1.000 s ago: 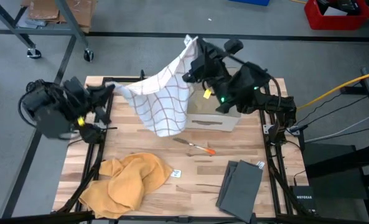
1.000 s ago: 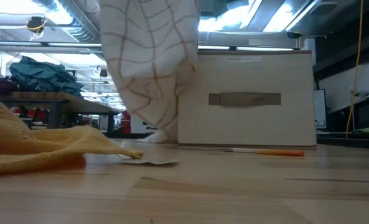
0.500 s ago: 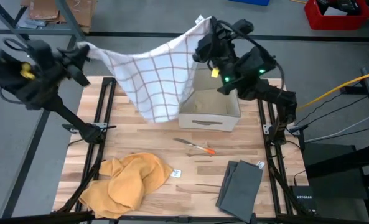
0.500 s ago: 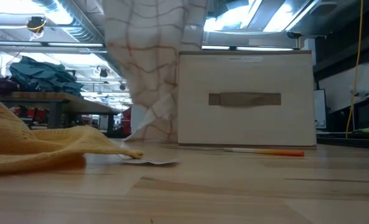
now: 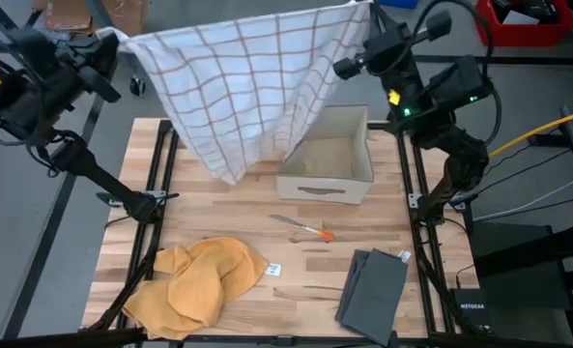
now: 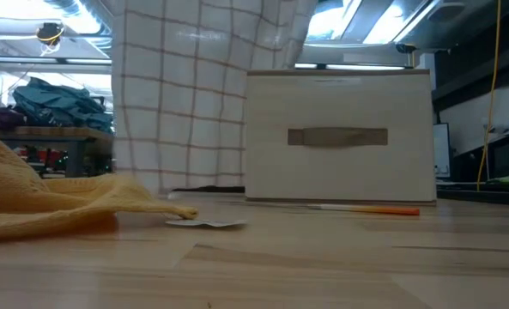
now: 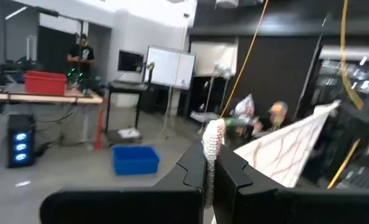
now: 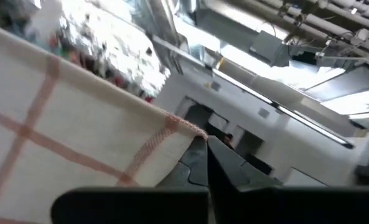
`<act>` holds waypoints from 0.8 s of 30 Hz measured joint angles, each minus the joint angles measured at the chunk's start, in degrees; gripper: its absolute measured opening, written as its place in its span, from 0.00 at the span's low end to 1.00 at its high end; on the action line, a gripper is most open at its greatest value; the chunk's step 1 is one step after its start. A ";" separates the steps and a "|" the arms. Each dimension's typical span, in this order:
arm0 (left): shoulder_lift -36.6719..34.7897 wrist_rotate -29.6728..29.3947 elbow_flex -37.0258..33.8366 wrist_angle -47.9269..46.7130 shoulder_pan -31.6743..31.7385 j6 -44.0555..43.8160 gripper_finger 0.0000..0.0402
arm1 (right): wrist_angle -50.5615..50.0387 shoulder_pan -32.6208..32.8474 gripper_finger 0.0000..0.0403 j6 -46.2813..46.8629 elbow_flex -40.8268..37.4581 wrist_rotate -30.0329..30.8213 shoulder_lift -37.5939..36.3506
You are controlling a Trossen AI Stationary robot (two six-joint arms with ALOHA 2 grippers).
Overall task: Fold towel
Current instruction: Fold the white kitchen towel
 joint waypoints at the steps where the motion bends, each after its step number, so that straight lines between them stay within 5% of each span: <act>1: -0.01 0.51 0.21 1.03 0.39 0.85 0.00 | 0.00 -0.01 0.00 1.05 0.00 -1.21 0.00; 6: -0.14 0.68 0.40 1.98 1.53 1.97 0.00 | -2.29 -0.11 0.00 1.36 -0.09 -1.53 0.24; 15: 1.97 0.77 -0.97 1.32 1.54 3.12 0.00 | -9.21 0.02 0.00 -2.92 -0.09 11.16 -2.41; 24: 3.57 3.07 -1.00 1.59 1.54 2.36 0.00 | -10.61 0.07 0.00 -3.21 -0.11 11.06 -6.72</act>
